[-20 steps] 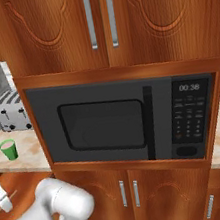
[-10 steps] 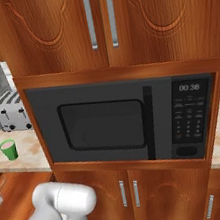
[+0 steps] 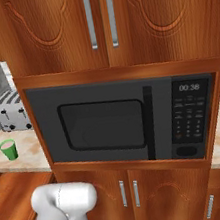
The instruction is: Pick up the straw from the left drawer and put it inside the smoothie cup.
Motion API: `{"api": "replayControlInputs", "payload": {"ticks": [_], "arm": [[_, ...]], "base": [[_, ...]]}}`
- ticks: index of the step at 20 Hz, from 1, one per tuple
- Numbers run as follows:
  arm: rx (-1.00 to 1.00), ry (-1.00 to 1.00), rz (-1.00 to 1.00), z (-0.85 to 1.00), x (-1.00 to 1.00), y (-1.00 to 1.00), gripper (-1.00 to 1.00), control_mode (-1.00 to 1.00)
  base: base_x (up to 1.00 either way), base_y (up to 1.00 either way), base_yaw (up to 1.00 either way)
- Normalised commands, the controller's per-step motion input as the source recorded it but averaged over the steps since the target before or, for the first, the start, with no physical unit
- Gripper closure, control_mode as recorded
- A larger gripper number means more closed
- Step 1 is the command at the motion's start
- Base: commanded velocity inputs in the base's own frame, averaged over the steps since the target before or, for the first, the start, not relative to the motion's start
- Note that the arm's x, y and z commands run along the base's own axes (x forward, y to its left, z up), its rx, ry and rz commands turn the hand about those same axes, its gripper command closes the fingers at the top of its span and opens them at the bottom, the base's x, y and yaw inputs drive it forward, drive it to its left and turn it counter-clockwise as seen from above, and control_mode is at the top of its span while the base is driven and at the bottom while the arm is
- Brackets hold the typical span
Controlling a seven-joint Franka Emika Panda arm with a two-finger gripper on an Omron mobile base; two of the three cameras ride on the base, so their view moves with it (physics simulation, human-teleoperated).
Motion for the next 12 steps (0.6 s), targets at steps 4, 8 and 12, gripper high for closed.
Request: {"api": "replayControlInputs", "payload": {"ticks": [4, 8, 12], "arm": [[-0.06, -0.22, -0.02, 1.00, 0.13, -0.17, 1.00, -1.00], [-0.05, -0.14, -0.02, 0.99, 0.26, -0.19, 1.00, -1.00], [-0.06, -0.05, -0.01, 0.77, 0.40, -0.24, 1.00, -1.00]], "base": [[0.00, 0.00, 0.00], [0.00, 0.00, 0.00], [0.00, 0.00, 0.00]]}}
